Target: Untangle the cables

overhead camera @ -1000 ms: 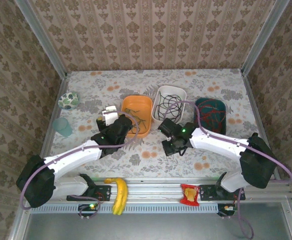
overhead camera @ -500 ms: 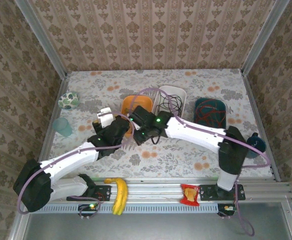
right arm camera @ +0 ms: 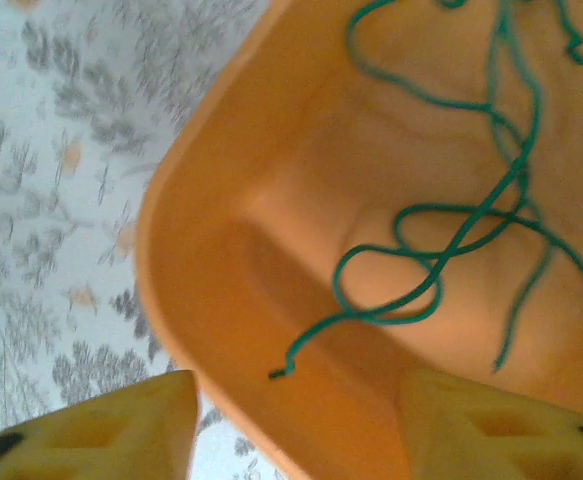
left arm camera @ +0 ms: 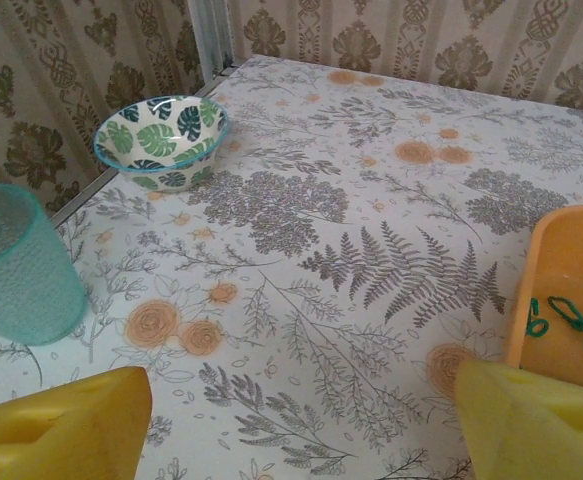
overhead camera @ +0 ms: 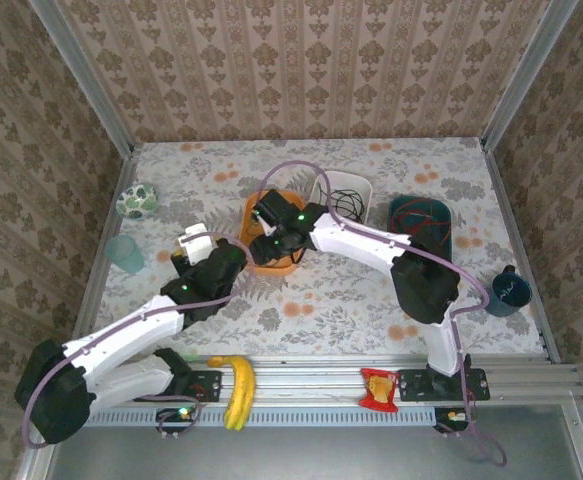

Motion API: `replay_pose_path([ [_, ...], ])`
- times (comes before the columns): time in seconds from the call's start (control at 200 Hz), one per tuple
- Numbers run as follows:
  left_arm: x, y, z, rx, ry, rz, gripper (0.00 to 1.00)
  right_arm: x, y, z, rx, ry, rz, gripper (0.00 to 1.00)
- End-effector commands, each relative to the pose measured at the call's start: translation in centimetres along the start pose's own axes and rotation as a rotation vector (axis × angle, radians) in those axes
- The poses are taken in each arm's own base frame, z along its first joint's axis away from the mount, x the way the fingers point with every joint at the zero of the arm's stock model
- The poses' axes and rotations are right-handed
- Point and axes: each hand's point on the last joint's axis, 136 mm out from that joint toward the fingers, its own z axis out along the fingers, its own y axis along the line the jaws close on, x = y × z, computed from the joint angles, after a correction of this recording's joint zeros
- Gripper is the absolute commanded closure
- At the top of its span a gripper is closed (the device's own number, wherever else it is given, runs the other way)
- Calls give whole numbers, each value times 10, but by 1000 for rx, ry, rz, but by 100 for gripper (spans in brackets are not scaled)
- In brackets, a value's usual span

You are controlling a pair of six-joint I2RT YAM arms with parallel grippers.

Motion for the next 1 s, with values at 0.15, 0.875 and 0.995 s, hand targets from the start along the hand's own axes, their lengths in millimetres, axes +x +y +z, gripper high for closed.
replay_pose_path([
  [0.15,14,34,-2,-67,19,-29,9,-2,-43,-65,112,-266,184,35],
  [0.875,24,74,3,-345,115,13,0,271,-249,-143,484,-165,1075,36],
  [0.995,10,82,-1,-414,118,65,0,259,-271,-145,555,-202,1032,35],
])
